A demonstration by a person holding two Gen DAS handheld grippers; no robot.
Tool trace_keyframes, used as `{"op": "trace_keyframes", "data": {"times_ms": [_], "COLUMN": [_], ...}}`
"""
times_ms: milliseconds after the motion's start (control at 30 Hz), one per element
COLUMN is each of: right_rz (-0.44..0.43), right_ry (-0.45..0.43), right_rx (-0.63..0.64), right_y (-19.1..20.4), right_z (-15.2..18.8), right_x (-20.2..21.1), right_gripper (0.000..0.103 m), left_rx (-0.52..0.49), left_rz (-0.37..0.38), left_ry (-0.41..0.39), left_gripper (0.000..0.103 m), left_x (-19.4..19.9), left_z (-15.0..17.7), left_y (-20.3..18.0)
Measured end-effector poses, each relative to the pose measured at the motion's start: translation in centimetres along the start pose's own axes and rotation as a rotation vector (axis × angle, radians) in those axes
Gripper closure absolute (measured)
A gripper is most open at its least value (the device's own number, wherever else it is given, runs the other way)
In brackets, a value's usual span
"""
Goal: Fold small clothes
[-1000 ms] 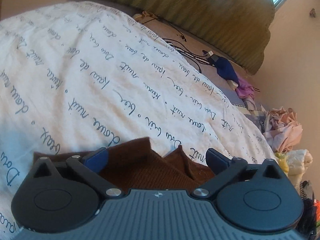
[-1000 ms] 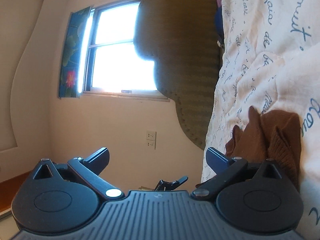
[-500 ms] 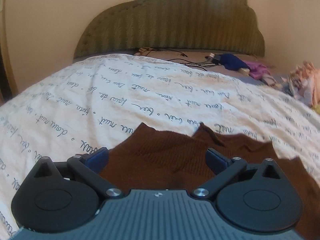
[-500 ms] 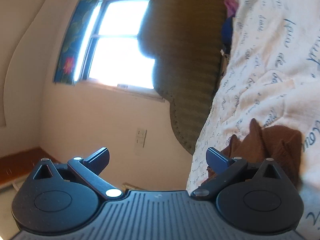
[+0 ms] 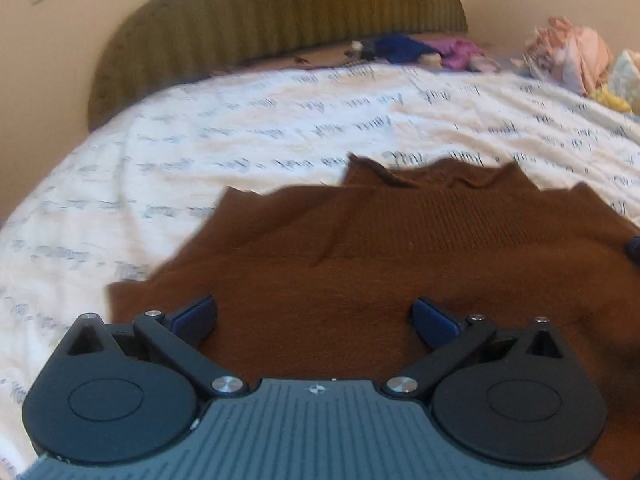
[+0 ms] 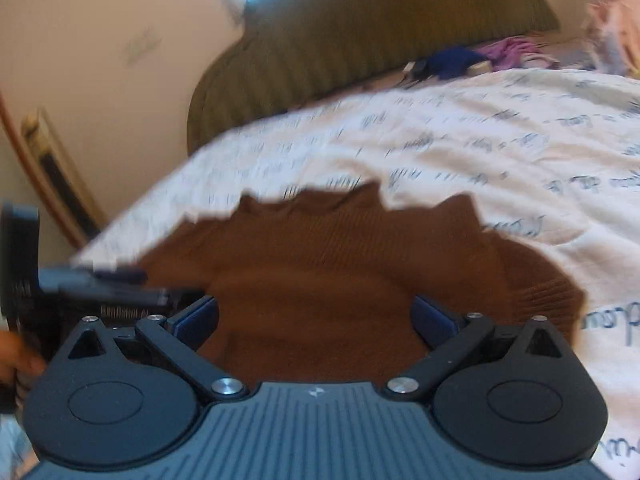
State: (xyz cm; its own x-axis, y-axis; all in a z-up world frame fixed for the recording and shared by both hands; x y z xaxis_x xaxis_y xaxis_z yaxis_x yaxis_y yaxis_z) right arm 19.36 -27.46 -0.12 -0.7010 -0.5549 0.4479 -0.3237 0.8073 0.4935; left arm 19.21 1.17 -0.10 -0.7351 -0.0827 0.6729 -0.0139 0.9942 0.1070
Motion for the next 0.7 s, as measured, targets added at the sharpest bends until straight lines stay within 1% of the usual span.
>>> {"op": "trace_keyframes", "data": {"times_ms": [33,133,167,233,300,333,367,400,433,500,533,600,633,700], "right_rz": [-0.019,-0.075,-0.098,-0.135,-0.149,-0.143,-0.118,-0.079,-0.023,0.070,0.106,0.133,0.127,0.098], "right_ry": [-0.039,-0.119,-0.134,-0.161,-0.158,-0.139,-0.110,-0.072,-0.018,0.070,0.111,0.170,0.180,0.169], "right_rx": [-0.085,-0.322,-0.381,-0.437,-0.435,-0.416,-0.379,-0.329,-0.265,-0.166,-0.129,-0.103,-0.120,-0.173], "right_y": [-1.2,-5.1,-6.0,-6.8,-6.3,-5.7,-4.8,-3.9,-2.7,-1.2,-0.6,-0.1,0.1,0.3], "right_z": [-0.9,-2.3,-2.4,-2.1,-1.6,-1.2,-0.7,-0.1,0.8,2.7,3.8,5.7,6.5,7.6], "right_x": [1.2,4.9,6.1,8.1,9.4,9.9,10.1,10.2,9.9,9.4,9.0,8.9,9.1,10.0], "right_gripper": [0.000,0.000,0.000,0.000,0.000,0.000,0.000,0.000,0.000,0.000,0.000,0.000,0.000,0.000], "left_rx": [0.026,0.129,0.177,0.288,0.408,0.448,0.464,0.471,0.482,0.558,0.607,0.681,0.708,0.776], "left_rz": [0.010,0.047,0.062,0.093,0.143,0.169,0.179,0.185,0.191,0.240,0.278,0.361,0.408,0.549], "left_ry": [-0.029,-0.076,-0.090,-0.098,-0.113,-0.117,-0.111,-0.099,-0.084,-0.046,-0.030,-0.036,-0.035,-0.015], "left_gripper": [0.001,0.000,0.000,0.001,0.001,0.001,0.001,0.001,0.001,0.001,0.001,0.001,0.001,0.001], "left_x": [1.4,5.0,6.1,7.8,9.0,9.3,9.3,9.1,8.9,8.2,8.1,8.7,9.0,9.3], "left_z": [0.2,1.5,2.3,3.8,5.2,5.8,6.3,6.8,7.2,8.3,8.8,9.9,10.3,11.0], "left_y": [0.8,4.2,5.8,8.8,11.5,12.4,13.0,13.4,13.8,14.9,15.2,15.9,16.0,16.0]}}
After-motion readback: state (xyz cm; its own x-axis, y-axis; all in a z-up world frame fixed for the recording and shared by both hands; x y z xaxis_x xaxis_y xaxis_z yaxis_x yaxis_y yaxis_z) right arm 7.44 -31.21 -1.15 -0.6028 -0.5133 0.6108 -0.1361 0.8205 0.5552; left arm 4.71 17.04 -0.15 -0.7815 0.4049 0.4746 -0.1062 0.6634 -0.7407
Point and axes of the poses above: each gripper's, at about its wrist camera, not at the fingertips, and x roughly against the way its jaws point, y to its left, z to its underside, the point moved 4 cm from there along -x, roughly the way its jaws point, and after that the axes turned 3 degrees about z, right-handed, at the moved point
